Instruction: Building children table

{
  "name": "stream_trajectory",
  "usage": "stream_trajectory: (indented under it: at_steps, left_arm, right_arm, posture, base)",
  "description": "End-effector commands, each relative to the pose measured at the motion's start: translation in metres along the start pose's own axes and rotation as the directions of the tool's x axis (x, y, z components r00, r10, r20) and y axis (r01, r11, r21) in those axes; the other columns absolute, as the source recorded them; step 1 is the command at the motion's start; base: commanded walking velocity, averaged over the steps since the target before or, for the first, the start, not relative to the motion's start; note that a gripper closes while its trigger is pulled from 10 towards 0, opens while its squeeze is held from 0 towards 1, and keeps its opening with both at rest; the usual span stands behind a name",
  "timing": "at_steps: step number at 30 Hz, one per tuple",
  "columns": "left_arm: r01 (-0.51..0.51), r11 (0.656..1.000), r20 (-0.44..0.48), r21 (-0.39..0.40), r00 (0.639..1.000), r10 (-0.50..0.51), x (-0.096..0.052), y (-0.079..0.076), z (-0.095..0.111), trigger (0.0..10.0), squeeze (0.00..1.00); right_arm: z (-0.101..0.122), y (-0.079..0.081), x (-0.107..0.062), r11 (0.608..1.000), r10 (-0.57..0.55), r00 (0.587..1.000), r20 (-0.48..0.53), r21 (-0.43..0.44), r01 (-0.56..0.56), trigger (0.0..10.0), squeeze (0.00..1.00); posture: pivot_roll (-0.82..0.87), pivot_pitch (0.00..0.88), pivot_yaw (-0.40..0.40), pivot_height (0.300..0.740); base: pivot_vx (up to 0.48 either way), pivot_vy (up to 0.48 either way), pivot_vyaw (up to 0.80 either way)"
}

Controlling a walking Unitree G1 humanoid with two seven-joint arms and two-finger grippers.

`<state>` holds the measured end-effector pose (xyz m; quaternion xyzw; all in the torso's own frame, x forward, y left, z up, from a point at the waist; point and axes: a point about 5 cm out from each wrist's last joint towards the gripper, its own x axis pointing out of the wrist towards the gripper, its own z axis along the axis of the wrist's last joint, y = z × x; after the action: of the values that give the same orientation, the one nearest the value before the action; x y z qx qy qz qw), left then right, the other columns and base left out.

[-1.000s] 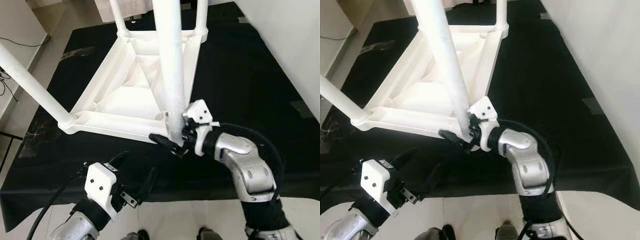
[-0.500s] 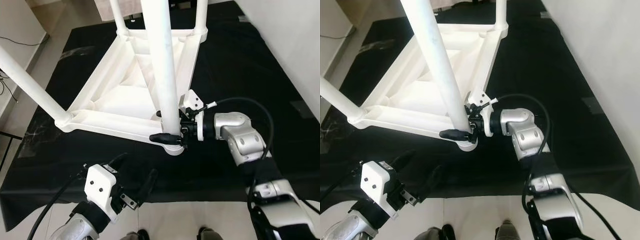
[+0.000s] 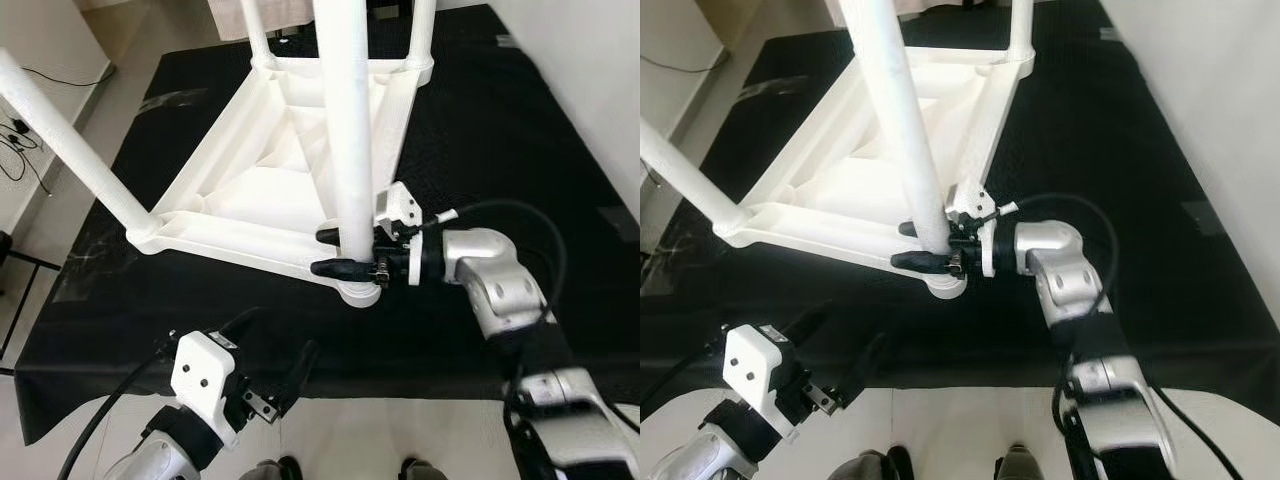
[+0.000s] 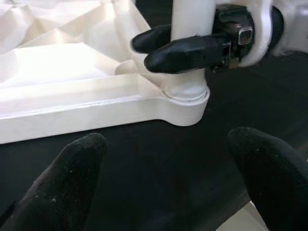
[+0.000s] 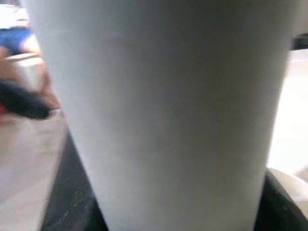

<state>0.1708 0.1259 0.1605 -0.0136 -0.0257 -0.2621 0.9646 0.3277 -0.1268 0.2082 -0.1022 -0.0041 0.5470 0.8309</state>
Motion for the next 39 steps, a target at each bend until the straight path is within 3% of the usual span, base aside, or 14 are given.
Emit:
stream_trajectory:
  at_steps: [1,4,5,9,12,17,18,23,24,30,31,32,33,39]
  left_arm:
    - [-0.005,1.0,-0.009,0.008,1.0,0.005,-0.003,0.002,0.0,10.0,0.0]
    - [-0.004,1.0,-0.01,0.009,1.0,0.004,-0.004,0.003,-0.001,10.0,0.0]
    - [-0.002,1.0,-0.012,0.009,1.0,0.002,-0.004,0.004,-0.001,10.0,0.0]
    - [0.004,1.0,-0.014,0.011,1.0,-0.004,-0.003,0.006,-0.001,10.0,0.0]
    - [0.013,1.0,-0.018,0.02,1.0,-0.012,-0.001,0.005,-0.002,10.0,0.0]
    - [-0.006,1.0,-0.012,0.027,1.0,0.006,0.0,0.007,-0.003,10.0,0.0]
    - [-0.015,0.999,-0.008,0.029,1.0,0.015,0.001,0.008,-0.002,10.0,0.0]
    - [-0.018,0.999,-0.004,0.028,1.0,0.018,0.002,0.009,-0.002,10.0,0.0]
    - [-0.017,0.999,-0.004,0.027,1.0,0.017,0.002,0.009,-0.002,10.0,0.0]
    - [-0.009,1.0,-0.004,0.021,1.0,0.009,0.003,0.007,-0.002,10.0,0.0]
    - [-0.007,1.0,-0.004,0.019,1.0,0.007,0.003,0.006,-0.002,10.0,0.0]
    - [-0.007,1.0,-0.004,0.019,1.0,0.007,0.003,0.006,-0.002,10.0,0.0]
    - [-0.003,1.0,-0.005,0.014,1.0,0.003,0.002,0.005,-0.002,10.0,0.0]
    - [-0.003,1.0,-0.007,0.011,1.0,0.003,0.001,0.004,-0.001,10.0,0.0]
  right_arm:
    - [-0.021,0.008,-0.007,0.987,-0.114,0.991,-0.076,0.109,0.121,0.0,0.0]
    - [-0.033,0.011,-0.014,0.856,-0.505,0.838,-0.207,0.001,0.517,0.0,0.0]
    - [-0.038,0.023,-0.029,0.647,-0.745,0.612,-0.267,-0.066,0.76,0.0,0.0]
    - [-0.034,0.06,-0.021,0.593,-0.785,0.56,-0.267,-0.057,0.803,0.0,0.0]
    - [-0.028,0.062,0.009,0.706,-0.688,0.693,-0.217,0.024,0.708,0.0,0.0]
    - [-0.021,0.056,0.019,0.704,-0.684,0.702,-0.201,0.071,0.706,0.0,0.0]
    - [-0.017,0.056,0.02,0.694,-0.689,0.697,-0.199,0.092,0.714,9.7,0.0]
    - [-0.005,0.056,0.027,0.782,-0.589,0.801,-0.107,0.175,0.599,10.0,0.0]
    - [0.003,0.058,0.031,0.859,-0.475,0.879,-0.046,0.194,0.474,10.0,1.0]
    - [0.022,0.04,0.017,0.998,-0.069,0.997,0.026,0.001,0.069,10.0,0.99]
    - [0.023,0.036,0.013,0.999,0.008,1.0,0.002,-0.043,-0.008,10.0,0.45]
    - [0.023,0.036,0.013,0.999,0.008,1.0,0.002,-0.043,-0.008,10.0,0.45]
    - [0.025,0.022,0.009,0.987,0.134,0.99,-0.051,-0.087,-0.138,10.0,0.0]
    - [0.032,0.006,0.015,0.984,0.154,0.987,-0.052,-0.083,-0.158,10.0,0.0]
  posture:
    - [-0.05,0.262,0.109,0.74]
    - [-0.06,0.26,0.112,0.74]
    - [-0.07,0.265,0.112,0.74]
    - [-0.07,0.259,0.126,0.74]
    - [-0.04,0.236,0.109,0.74]
    - [-0.05,0.235,0.105,0.74]
    - [-0.05,0.237,0.104,0.74]
    - [-0.06,0.237,0.105,0.74]
    - [-0.06,0.238,0.106,0.74]
    - [-0.05,0.236,0.105,0.74]
    - [-0.05,0.238,0.104,0.74]
    - [-0.05,0.238,0.104,0.74]
    - [-0.04,0.24,0.104,0.74]
    - [-0.03,0.248,0.108,0.74]
  base:
    - [0.0,0.0,0.0]
    - [0.0,0.0,0.0]
    - [0.0,0.0,0.0]
    - [0.0,0.0,0.0]
    - [0.0,0.0,0.0]
    - [0.0,0.0,0.0]
    - [0.0,0.0,0.0]
    - [0.0,0.0,0.0]
    - [0.0,0.0,0.0]
    - [0.0,0.0,0.0]
    - [0.0,0.0,0.0]
    - [0.0,0.0,0.0]
    - [0.0,0.0,0.0]
    - [0.0,0.0,0.0]
